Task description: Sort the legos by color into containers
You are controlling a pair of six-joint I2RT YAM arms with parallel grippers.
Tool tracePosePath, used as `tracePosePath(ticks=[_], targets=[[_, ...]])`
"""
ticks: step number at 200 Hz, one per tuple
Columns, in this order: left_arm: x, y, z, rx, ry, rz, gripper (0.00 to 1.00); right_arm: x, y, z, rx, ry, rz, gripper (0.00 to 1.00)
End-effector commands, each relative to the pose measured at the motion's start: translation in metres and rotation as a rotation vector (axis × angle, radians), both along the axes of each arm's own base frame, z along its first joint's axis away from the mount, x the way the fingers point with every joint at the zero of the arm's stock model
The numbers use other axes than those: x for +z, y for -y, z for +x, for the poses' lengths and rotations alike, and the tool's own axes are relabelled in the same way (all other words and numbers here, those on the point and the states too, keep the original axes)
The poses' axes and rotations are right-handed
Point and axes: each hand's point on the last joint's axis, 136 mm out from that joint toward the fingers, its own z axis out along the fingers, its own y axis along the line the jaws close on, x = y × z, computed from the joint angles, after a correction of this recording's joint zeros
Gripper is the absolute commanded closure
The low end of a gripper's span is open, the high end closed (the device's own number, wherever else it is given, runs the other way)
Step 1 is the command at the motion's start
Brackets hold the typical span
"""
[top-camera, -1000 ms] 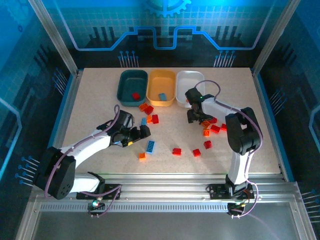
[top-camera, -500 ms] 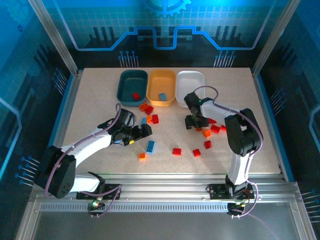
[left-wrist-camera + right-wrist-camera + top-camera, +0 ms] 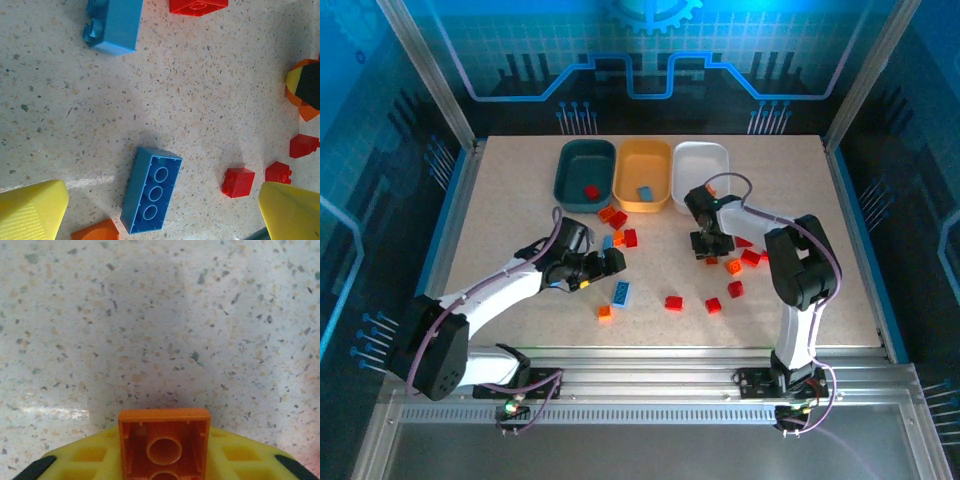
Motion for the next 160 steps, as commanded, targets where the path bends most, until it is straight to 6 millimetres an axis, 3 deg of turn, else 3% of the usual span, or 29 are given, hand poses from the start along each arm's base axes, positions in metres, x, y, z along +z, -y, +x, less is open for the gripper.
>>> tracePosePath(ticks=[1,28,46,71,102,140,160], targets=[[0.016,0.001,0.002,-0.022,0.036,0.013,0.01,0.036,0.0,0.01,-0.009,0.089,0.011,0.71],[0.044,-0.017,0.01,0.002,0.125,0.114,0.01,0.112,0.005,0.044,-0.027,0.293,0.042,0.72],[0.065,-0.034,0.018,0.065,0.196,0.174,0.01,0.133,0.013,0.077,-0.054,0.344,0.061,0.73],[0.075,-0.044,0.026,0.108,0.255,0.143,0.01,0.127,0.018,0.123,-0.071,0.364,0.088,0.73],[0.058,-0.077,0.029,0.24,0.101,-0.005,0.02,0.111,0.011,0.167,-0.071,0.345,0.097,0.73],[0.05,-0.106,0.033,0.389,0.013,-0.092,0.03,0.097,0.0,0.196,-0.047,0.321,0.117,0.71],[0.054,-0.116,0.034,0.441,0.019,-0.064,0.01,0.095,-0.003,0.201,-0.033,0.305,0.12,0.63]])
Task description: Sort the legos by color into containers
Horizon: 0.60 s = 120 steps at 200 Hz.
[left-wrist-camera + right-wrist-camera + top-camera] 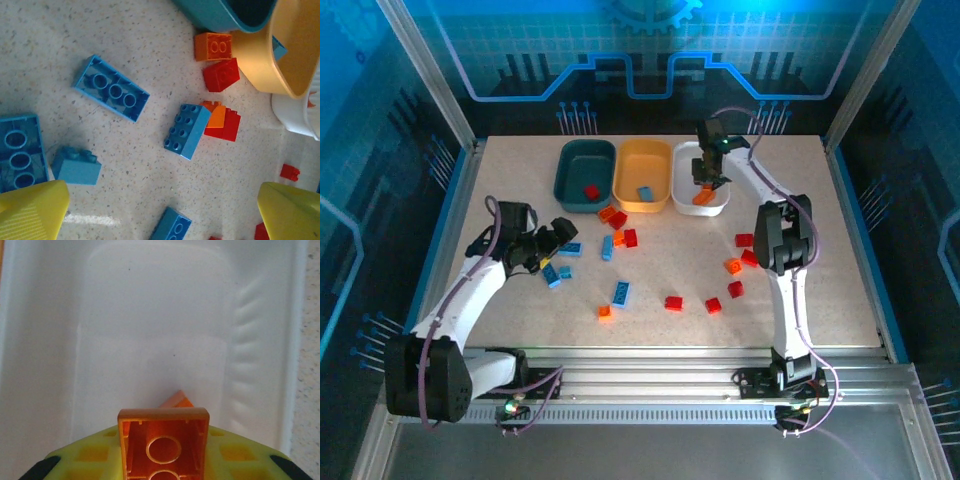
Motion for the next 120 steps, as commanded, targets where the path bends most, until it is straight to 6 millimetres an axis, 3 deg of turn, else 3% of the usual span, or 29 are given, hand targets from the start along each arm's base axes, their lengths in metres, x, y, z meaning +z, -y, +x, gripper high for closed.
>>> tracePosePath(ticks=[1,26,31,57,73,85,120], targets=[[0.007,-0.001,-0.005,0.045,-0.024,-0.041,0.01,0.013,-0.005,0.003,0.04,-0.013,0.013,0.62],[0.011,-0.009,-0.007,0.058,-0.034,0.008,0.01,0.013,-0.004,0.0,0.043,-0.016,0.005,0.43],[0.009,-0.01,-0.007,0.057,-0.039,0.014,0.01,0.028,-0.005,-0.001,0.043,0.012,0.013,0.41],[-0.002,-0.004,-0.013,0.036,-0.051,0.013,0.05,0.055,-0.008,-0.017,0.046,0.065,0.013,0.36],[-0.014,-0.002,-0.023,0.012,-0.083,0.099,0.08,0.066,-0.02,-0.036,0.068,0.092,0.037,0.35],[-0.026,-0.014,-0.033,0.045,-0.138,0.208,0.09,0.07,-0.032,-0.054,0.088,0.105,0.066,0.34],[-0.057,-0.055,-0.054,0.214,-0.291,0.33,0.1,0.053,-0.063,-0.108,0.18,0.063,0.106,0.34]])
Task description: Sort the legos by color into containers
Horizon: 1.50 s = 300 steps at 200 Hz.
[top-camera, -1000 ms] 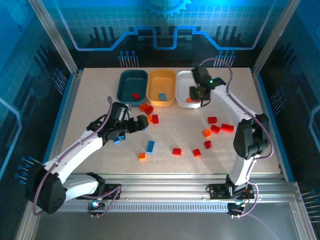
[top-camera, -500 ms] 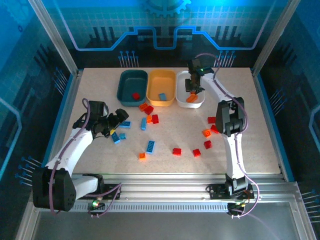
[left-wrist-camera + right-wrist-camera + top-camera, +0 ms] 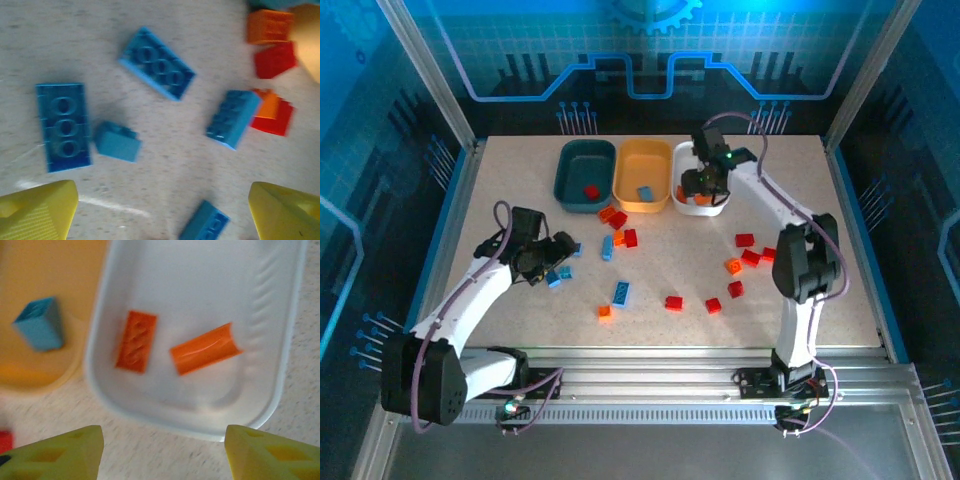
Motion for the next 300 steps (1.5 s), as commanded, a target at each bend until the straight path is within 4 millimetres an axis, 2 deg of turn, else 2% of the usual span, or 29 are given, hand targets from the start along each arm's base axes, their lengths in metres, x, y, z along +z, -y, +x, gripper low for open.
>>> tracePosePath(ticks=[1,21,39,80,100,121,146,165,192,217,238,254,265,300], targets=[[-0.029,-0.041,-0.025,0.148,-0.137,0.147,0.1,-0.003,-0.03,-0.025,0.065,0.002,0.073,0.34],[-0.03,-0.045,-0.005,0.157,-0.095,0.137,0.14,-0.014,-0.043,-0.048,0.114,-0.026,0.077,0.34],[-0.036,-0.038,0.01,0.125,-0.137,0.111,0.18,-0.023,-0.046,-0.058,0.14,-0.043,0.055,0.34],[-0.068,-0.041,0.011,0.145,-0.228,0.131,0.2,-0.031,-0.051,-0.069,0.15,-0.064,0.086,0.35],[-0.081,-0.046,0.008,0.155,-0.245,0.161,0.28,-0.029,-0.053,-0.074,0.159,-0.06,0.089,0.36],[-0.093,-0.043,0.01,0.135,-0.262,0.151,0.37,-0.026,-0.053,-0.076,0.162,-0.049,0.085,0.36],[-0.102,-0.043,0.013,0.121,-0.274,0.158,0.52,-0.02,-0.05,-0.077,0.157,-0.034,0.086,0.37],[-0.102,-0.044,0.016,0.12,-0.282,0.169,0.67,-0.012,-0.05,-0.078,0.155,-0.019,0.098,0.38],[-0.076,-0.049,0.024,0.117,-0.229,0.199,0.74,0.001,-0.044,-0.079,0.131,0.021,0.111,0.38],[-0.028,-0.053,0.037,0.103,-0.126,0.229,0.76,0.005,-0.032,-0.078,0.083,0.041,0.125,0.38],[0.012,-0.041,0.052,0.062,-0.027,0.232,0.77,0.004,-0.019,-0.076,0.033,0.045,0.146,0.39],[0.037,-0.016,0.071,-0.008,0.039,0.224,0.78,0.003,-0.008,-0.074,-0.011,0.039,0.162,0.4],[0.05,0.008,0.088,-0.074,0.078,0.199,0.78,0.002,-0.003,-0.074,-0.031,0.036,0.173,0.4],[0.067,0.089,0.147,-0.27,0.187,0.072,0.82,-0.004,0.015,-0.083,-0.077,0.026,0.17,0.4]])
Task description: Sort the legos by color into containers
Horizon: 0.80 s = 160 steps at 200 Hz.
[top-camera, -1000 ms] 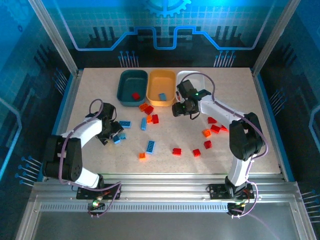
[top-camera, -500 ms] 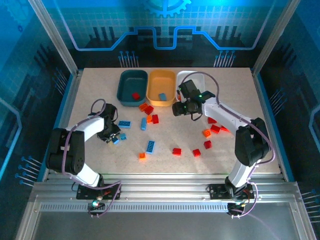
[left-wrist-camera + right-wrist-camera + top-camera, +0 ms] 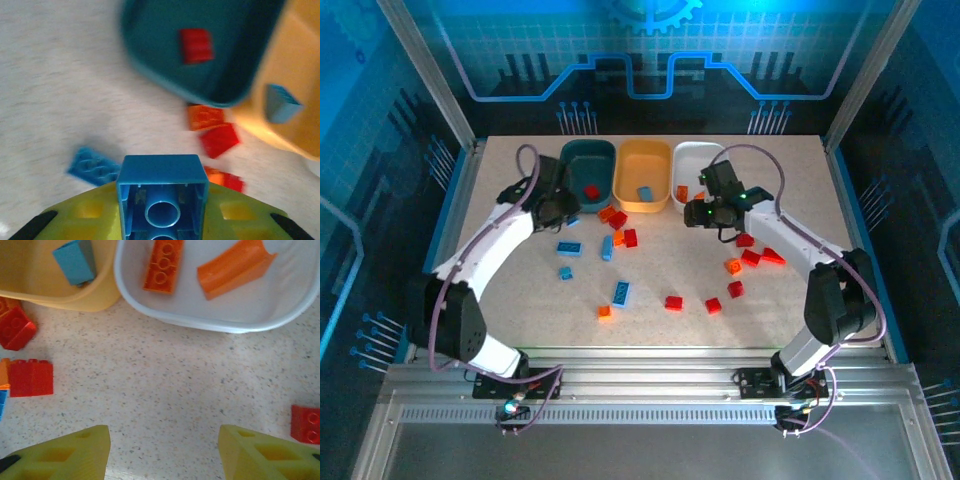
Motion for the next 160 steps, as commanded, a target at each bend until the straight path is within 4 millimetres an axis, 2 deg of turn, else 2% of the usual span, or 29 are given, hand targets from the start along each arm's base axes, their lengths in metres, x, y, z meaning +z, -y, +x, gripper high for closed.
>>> tracePosePath(ticks=[1,24,39,55,78,106,160], targets=[[-0.006,0.05,0.027,-0.165,0.01,-0.062,0.82,0.008,0.011,-0.006,-0.047,0.023,0.022,0.4],[0.004,0.092,0.061,-0.276,0.086,-0.114,0.82,0.004,0.03,-0.018,-0.098,0.017,0.009,0.4],[0.01,0.111,0.08,-0.34,0.134,-0.135,0.79,0.004,0.046,-0.027,-0.142,0.02,0.001,0.39],[0.013,0.123,0.099,-0.371,0.171,-0.142,0.77,0.006,0.061,-0.036,-0.19,0.027,-0.001,0.38],[0.01,0.133,0.123,-0.398,0.185,-0.135,0.71,0.007,0.073,-0.046,-0.221,0.032,0.001,0.38],[-0.012,0.141,0.145,-0.397,0.128,-0.126,0.69,0.007,0.078,-0.051,-0.229,0.028,-0.004,0.38],[-0.049,0.151,0.168,-0.392,0.058,-0.119,0.66,0.012,0.08,-0.054,-0.216,0.031,-0.005,0.38]])
